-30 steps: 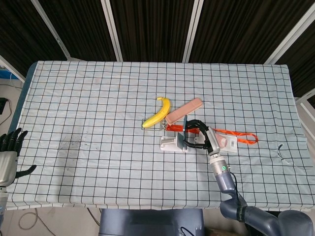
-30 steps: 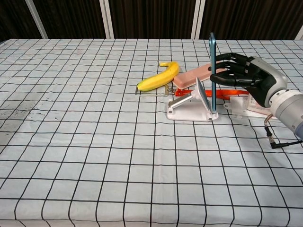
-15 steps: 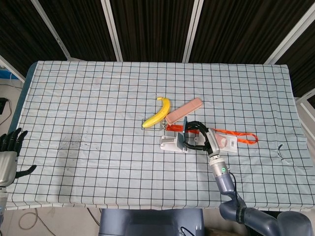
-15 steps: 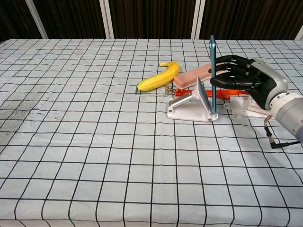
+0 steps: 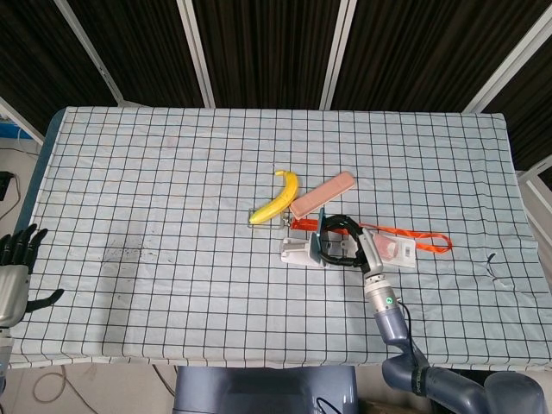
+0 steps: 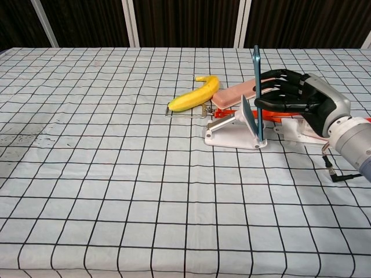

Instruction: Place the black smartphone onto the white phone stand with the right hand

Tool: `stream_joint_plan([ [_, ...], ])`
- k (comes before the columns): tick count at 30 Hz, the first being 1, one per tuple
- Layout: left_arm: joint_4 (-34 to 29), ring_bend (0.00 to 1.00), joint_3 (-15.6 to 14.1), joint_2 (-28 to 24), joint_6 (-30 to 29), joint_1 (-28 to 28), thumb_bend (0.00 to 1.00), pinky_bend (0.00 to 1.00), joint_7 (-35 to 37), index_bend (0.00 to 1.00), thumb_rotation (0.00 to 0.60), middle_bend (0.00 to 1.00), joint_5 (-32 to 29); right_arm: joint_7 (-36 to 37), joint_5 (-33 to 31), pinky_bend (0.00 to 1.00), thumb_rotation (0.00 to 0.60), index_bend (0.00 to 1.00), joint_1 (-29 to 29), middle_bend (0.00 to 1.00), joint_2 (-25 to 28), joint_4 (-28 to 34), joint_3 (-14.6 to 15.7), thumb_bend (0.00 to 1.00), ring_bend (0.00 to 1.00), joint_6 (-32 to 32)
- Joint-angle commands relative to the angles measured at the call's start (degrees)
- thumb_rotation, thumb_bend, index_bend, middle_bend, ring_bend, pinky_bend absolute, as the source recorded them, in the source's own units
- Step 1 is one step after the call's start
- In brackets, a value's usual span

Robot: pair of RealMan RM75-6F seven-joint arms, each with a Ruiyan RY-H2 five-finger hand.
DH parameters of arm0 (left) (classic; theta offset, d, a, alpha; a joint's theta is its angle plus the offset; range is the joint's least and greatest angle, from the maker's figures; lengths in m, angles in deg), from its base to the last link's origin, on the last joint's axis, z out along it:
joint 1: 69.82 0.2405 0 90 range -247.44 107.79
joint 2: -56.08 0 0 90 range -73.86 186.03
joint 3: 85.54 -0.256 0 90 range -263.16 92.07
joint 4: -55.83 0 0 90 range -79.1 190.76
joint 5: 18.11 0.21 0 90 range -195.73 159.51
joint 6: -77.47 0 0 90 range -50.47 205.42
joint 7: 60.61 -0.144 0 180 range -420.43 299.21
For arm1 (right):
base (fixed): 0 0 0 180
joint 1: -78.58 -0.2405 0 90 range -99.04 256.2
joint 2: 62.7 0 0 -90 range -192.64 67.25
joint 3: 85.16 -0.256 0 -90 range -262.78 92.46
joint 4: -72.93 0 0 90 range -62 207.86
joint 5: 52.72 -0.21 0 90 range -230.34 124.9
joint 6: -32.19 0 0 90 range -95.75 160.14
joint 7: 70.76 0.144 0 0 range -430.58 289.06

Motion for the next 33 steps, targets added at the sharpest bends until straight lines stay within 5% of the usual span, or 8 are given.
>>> stream_joint_plan([
  [1, 0.0, 0.00, 0.0, 0.0, 0.0, 0.0, 0.00, 0.00, 0.1, 0.00, 0.600, 0.00, -0.1, -0.4, 0.1, 0.21, 0.600, 0.48, 0.0, 0.47, 0.0, 0.1, 0.1, 0.70, 0.33, -0.1],
  [17, -0.1, 0.00, 0.0, -0.2, 0.2, -0.1, 0.00, 0.00, 0.7, 0.00, 0.600, 0.00, -0.1, -2.8, -0.1, 0.21, 0.600, 0.42, -0.3, 0.43, -0.7, -0.3, 0.1, 0.57, 0.29, -0.4],
  [33, -0.2, 0.00, 0.0, -0.3, 0.3, -0.1, 0.00, 0.00, 1.2, 0.00, 0.600, 0.00, -0.1, -5.9, -1.2, 0.21, 0.600, 0.33, 0.2, 0.38, -1.0, 0.0, -0.2, 0.26, 0.26, -0.5],
])
